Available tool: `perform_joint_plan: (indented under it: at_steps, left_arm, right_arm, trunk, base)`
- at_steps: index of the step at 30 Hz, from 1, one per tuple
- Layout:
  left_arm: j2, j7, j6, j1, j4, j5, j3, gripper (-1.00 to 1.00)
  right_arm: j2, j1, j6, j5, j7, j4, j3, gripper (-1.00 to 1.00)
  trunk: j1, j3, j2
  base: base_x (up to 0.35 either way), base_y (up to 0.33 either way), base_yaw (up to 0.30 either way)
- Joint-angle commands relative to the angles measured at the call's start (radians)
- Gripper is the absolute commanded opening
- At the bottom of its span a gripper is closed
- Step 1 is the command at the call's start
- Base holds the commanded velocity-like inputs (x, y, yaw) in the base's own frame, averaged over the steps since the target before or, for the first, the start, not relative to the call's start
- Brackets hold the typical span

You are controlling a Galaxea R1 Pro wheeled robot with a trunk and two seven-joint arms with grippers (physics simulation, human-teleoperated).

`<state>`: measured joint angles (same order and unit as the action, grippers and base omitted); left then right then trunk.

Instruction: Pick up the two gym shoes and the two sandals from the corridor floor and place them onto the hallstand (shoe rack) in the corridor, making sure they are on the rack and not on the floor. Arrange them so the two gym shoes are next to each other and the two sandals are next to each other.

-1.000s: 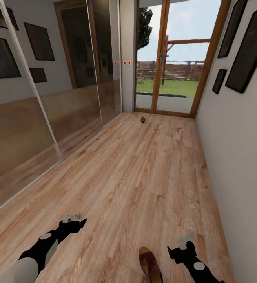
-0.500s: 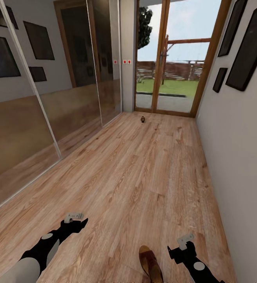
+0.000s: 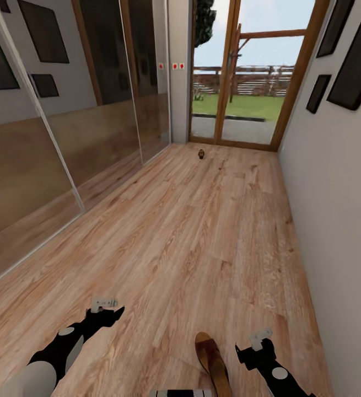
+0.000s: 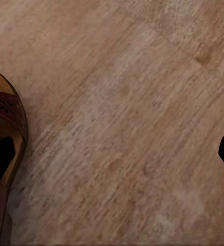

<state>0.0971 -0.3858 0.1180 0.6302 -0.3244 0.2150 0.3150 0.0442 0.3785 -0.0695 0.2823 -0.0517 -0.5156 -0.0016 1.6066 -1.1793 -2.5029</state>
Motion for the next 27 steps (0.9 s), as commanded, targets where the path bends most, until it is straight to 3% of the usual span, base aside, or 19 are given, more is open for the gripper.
perform_joint_plan:
  at_steps: [1,13,17,27]
  left_arm:
    - [0.000,-0.010,0.004,0.001,0.001,0.010,0.007,1.00]
    - [0.000,-0.124,-0.021,0.036,-0.007,0.010,0.003,1.00]
    - [0.005,-0.166,-0.067,0.049,-0.010,0.011,0.003,1.00]
    - [0.005,-0.175,-0.096,0.054,-0.041,0.012,0.003,1.00]
  right_arm:
    - [0.000,0.000,-0.003,0.005,-0.003,0.000,0.000,1.00]
    - [0.000,0.000,-0.003,0.003,-0.003,0.000,0.000,1.00]
    - [-0.004,0.000,-0.003,0.003,-0.003,0.000,0.000,1.00]
    - [-0.014,0.000,-0.002,0.003,-0.003,0.001,0.000,1.00]
  trunk:
    - [0.000,-0.006,-0.001]
    - [0.006,-0.071,-0.003]
    - [0.007,-0.093,-0.004]
    - [0.012,-0.147,-0.007]
  base:
    - [0.000,0.000,0.000]
    - [0.000,0.000,0.000]
    - [0.000,0.000,0.029]
    - [0.000,0.000,0.075]
